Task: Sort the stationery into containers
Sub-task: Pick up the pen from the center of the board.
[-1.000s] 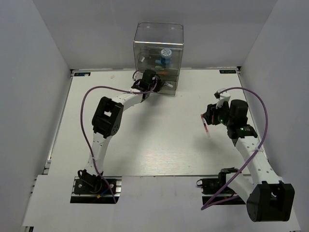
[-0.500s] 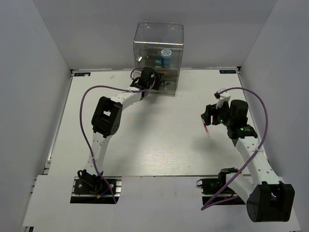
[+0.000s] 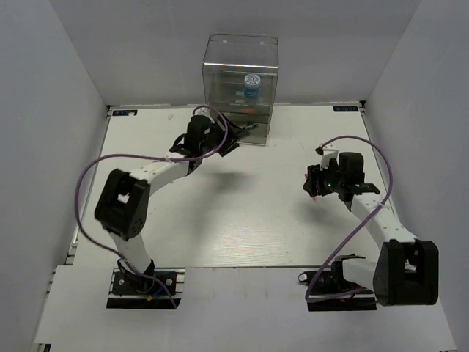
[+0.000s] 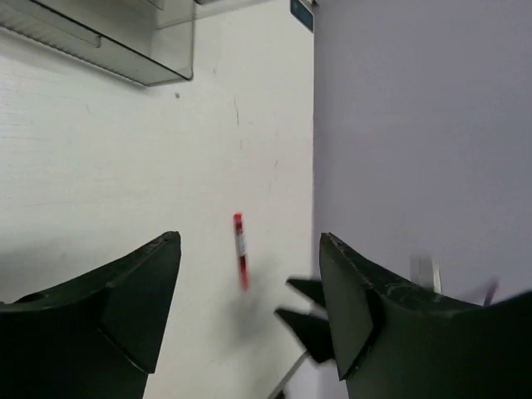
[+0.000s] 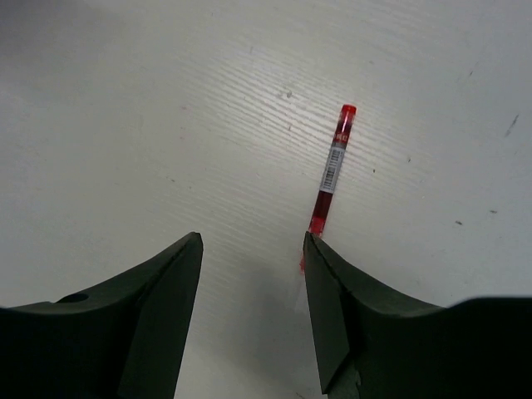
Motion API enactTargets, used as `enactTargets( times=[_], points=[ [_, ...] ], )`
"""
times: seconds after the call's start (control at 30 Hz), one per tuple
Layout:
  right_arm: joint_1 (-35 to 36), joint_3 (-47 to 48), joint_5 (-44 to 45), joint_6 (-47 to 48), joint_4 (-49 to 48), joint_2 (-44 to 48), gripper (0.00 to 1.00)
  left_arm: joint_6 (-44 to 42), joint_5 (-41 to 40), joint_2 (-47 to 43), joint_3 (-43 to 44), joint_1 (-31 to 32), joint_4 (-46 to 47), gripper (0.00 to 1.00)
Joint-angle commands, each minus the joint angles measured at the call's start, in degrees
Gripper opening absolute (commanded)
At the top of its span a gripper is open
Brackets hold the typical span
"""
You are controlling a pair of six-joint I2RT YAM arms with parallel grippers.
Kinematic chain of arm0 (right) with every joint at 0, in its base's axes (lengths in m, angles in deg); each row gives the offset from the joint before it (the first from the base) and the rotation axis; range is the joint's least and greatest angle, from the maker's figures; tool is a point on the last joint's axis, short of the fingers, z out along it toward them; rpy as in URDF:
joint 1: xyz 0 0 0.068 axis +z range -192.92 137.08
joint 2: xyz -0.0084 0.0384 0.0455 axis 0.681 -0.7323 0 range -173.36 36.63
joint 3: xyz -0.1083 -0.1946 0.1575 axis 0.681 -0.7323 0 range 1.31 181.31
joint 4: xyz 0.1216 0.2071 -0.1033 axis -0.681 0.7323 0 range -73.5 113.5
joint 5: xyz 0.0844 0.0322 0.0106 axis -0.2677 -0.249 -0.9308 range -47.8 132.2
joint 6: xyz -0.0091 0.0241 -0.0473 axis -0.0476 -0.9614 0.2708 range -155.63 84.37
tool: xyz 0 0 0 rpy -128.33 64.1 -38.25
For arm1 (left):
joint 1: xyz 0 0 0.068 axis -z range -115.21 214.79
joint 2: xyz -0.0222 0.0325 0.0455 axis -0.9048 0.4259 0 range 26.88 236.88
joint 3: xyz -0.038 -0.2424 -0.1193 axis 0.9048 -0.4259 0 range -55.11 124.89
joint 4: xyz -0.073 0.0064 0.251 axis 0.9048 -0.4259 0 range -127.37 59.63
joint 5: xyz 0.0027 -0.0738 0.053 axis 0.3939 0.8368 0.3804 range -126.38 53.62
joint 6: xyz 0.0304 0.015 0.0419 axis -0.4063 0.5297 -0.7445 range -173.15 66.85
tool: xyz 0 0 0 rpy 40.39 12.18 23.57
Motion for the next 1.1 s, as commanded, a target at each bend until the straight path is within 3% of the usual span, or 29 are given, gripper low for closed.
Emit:
enactTargets(
  times=[0.0, 0.2, 0.4, 0.63, 0.67, 0.8, 1.07],
  points=[
    [0.77, 1.86, 0.88, 1.21, 0.77, -3.93, 0.58, -22.26, 8.16, -10.54, -5.12, -1.64, -3.73, 0.78],
    [2.27, 5.64, 7.91, 1.47, 1.38, -13.06, 0.6, -42.92, -0.68, -22.66, -10.22, -2.17, -18.69, 0.84],
    [3.33, 7.48, 12.92, 2.26, 0.33, -18.79, 0.6, -47.0, -6.69, -30.15, -15.77, -2.17, -18.96, 0.88],
    [3.15, 8.62, 11.35, 4.28, 1.64, -23.62, 0.36, -48.75, -7.83, -33.67, -14.98, -2.17, -20.37, 0.88],
    [3.15, 8.97, 8.73, 5.15, 2.69, -23.98, 0.28, -48.76, -8.36, -33.67, -14.98, -2.17, -20.89, 0.88],
    [3.5, 11.87, 2.14, 13.23, 8.56, -25.91, 0.1, -48.76, -9.68, -36.04, -14.98, -2.17, -20.89, 0.88],
    [9.56, 32.07, -1.23, 29.5, 19.84, -29.33, 0.03, -49.28, -10.91, -37.8, -15.5, -2.17, -20.89, 0.88]
  ],
)
